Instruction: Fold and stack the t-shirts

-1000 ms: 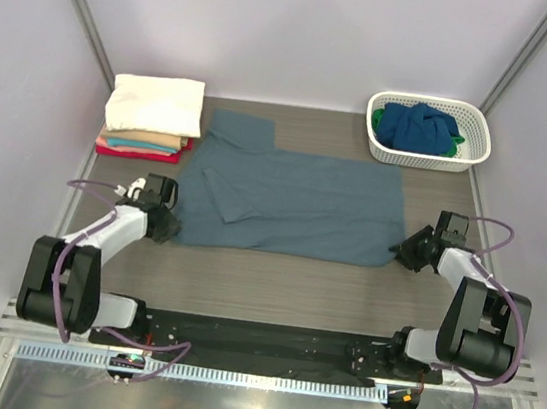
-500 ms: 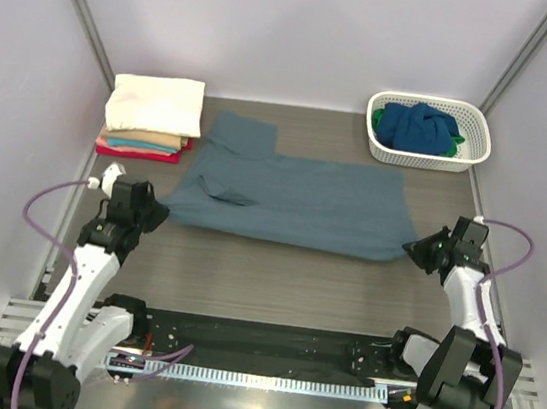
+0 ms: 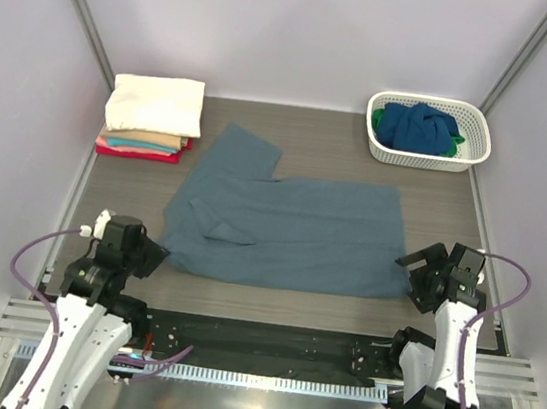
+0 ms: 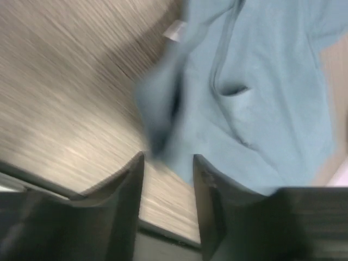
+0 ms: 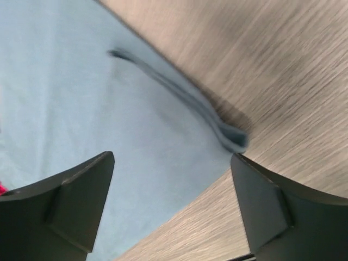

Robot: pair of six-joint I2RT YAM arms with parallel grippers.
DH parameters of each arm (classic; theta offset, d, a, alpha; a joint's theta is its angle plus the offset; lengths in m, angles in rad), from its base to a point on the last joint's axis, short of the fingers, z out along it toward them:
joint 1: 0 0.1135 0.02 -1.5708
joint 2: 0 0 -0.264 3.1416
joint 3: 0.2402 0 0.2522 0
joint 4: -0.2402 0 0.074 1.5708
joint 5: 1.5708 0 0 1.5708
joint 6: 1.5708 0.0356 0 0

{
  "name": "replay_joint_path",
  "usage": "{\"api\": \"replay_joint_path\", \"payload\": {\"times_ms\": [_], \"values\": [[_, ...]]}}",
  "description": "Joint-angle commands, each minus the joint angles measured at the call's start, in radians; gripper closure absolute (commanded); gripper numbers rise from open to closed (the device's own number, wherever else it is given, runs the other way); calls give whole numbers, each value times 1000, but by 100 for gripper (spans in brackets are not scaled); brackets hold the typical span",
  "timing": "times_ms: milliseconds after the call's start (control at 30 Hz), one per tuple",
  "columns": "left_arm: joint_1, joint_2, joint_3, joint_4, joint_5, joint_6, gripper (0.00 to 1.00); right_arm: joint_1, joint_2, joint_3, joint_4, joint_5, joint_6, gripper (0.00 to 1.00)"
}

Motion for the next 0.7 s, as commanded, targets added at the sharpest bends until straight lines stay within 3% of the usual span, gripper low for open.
{"api": "replay_joint_path", "payload": {"times_ms": [0, 100, 233, 367, 500, 567, 600, 667], "values": [[-3, -75, 78, -142, 24, -36, 53, -7, -65, 115, -80, 19, 11, 4], [-3, -105, 150, -104, 23, 36, 31, -6, -58, 167, -70, -8, -7, 3], [-3, 59, 256, 45, -36, 200, 28, -6, -20, 218, 32, -59, -20, 4], [-9, 407, 410, 252, 44, 393, 32, 19, 49, 273, 146, -90, -30, 6], [-61, 895, 768, 342, 44, 602, 33, 65, 178, 340, 219, -126, -75, 6], [-61, 1042, 907, 344, -12, 715, 36, 117, 268, 401, 215, -142, -122, 6], [-55, 1196, 1043, 347, -25, 743, 37, 134, 293, 421, 209, -140, -136, 5], [-37, 1341, 1179, 349, 21, 783, 41, 181, 350, 467, 181, -128, -161, 6]]}}
